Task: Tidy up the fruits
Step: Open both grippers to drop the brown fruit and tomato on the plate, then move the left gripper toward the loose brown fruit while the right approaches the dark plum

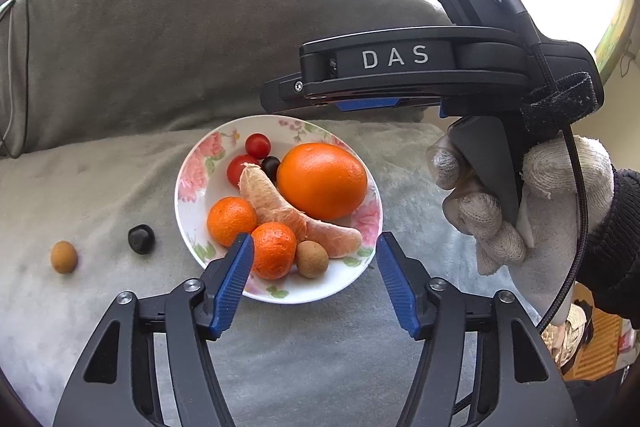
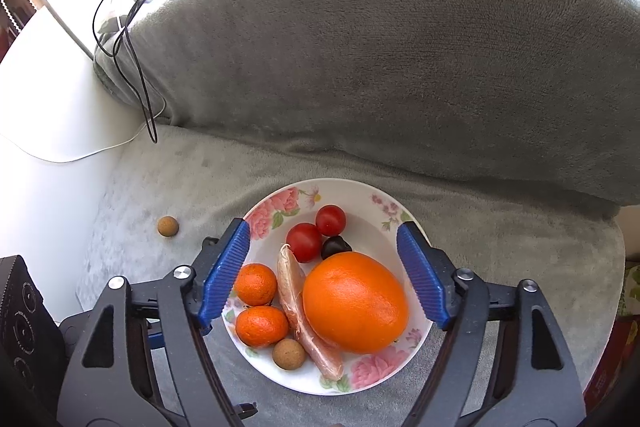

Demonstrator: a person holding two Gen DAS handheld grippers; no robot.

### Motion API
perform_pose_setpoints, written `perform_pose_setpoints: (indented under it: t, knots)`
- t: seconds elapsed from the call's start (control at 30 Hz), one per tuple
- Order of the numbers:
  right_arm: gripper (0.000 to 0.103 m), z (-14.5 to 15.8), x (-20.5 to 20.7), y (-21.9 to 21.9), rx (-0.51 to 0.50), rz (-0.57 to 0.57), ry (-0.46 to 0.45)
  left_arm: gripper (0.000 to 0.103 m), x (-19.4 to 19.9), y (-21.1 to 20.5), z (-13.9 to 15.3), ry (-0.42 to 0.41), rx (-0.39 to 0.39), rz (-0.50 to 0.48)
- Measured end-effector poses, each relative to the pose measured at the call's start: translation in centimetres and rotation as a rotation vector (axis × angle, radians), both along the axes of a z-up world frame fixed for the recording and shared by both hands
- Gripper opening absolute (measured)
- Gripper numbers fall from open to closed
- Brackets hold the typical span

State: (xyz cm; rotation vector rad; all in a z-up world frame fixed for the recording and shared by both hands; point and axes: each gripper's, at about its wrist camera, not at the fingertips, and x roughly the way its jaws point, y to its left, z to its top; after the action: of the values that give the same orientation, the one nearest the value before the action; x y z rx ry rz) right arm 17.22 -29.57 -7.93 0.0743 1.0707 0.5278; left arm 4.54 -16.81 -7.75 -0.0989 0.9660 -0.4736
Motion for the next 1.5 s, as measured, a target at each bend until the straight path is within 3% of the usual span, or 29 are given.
perform_pose_setpoints:
  t: [0.67,1.5]
  knots:
    - [0.086,1.7,-1.1,0.8,-0.003,-0.051,-0.032,0.074,-0.6,2.3,1.1,-0.009,0.049,0.043]
    - [0.087,2.7,-2.6,1.7,-0.002,-0.089,-0.038,0.074,-1.3,4.8,1.1,-0.002,0.059,0.059]
